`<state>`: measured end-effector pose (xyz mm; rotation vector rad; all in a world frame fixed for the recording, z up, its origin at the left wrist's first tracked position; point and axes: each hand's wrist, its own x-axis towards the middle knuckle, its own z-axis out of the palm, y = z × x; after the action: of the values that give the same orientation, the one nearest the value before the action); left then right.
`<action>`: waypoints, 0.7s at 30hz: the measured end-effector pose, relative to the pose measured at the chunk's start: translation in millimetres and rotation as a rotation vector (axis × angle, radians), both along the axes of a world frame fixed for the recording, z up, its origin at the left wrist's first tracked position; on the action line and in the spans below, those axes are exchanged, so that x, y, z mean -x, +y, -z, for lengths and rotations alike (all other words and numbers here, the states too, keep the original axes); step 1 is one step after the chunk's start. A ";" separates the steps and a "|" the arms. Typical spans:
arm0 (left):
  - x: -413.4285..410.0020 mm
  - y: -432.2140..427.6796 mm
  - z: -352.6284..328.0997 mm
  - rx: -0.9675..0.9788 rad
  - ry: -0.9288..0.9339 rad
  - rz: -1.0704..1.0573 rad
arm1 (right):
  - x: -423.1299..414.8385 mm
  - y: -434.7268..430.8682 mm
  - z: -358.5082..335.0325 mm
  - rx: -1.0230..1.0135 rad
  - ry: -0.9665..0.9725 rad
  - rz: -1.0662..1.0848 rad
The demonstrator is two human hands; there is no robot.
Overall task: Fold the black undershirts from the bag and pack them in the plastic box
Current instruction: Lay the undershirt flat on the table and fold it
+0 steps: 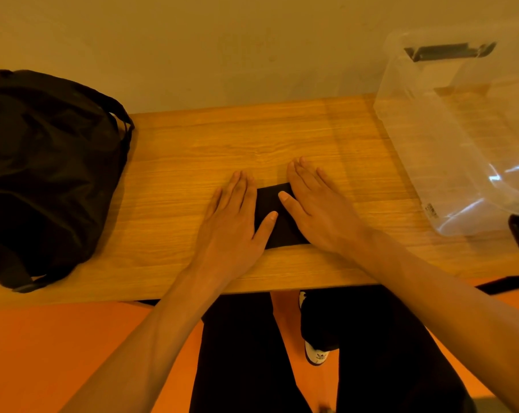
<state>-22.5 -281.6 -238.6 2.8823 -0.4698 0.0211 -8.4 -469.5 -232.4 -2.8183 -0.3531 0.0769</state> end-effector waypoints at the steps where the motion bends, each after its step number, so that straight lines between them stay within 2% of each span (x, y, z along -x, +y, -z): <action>1: -0.1 0.1 0.5 -0.004 0.000 0.001 | 0.1 -0.2 0.1 0.001 0.002 0.002; 7: -0.7 3.0 2.4 -0.009 0.006 -0.017 | 1.1 -0.9 -0.5 0.027 0.005 0.010; 11: -2.2 15.7 -2.2 -0.041 0.083 -0.050 | 3.8 -8.3 -3.2 -0.021 0.052 0.038; 13: 1.6 24.9 -9.6 0.044 0.150 -0.063 | 8.7 -16.5 -8.8 -0.103 0.108 0.052; 17: 3.6 35.7 -32.1 0.518 0.176 -0.244 | 10.9 -29.0 -30.1 -0.511 0.172 0.166; 19: -10.7 39.5 -44.6 0.492 0.185 -0.319 | -0.9 -30.3 -40.4 -0.501 0.114 0.203; 21: -26.4 38.5 -58.0 0.458 0.359 -0.341 | -16.7 -28.7 -51.3 -0.407 0.190 0.194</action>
<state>3.8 -243.0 -180.6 2.4041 0.0887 -0.2886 8.3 -498.2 -181.0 -2.4027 -0.0419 0.2041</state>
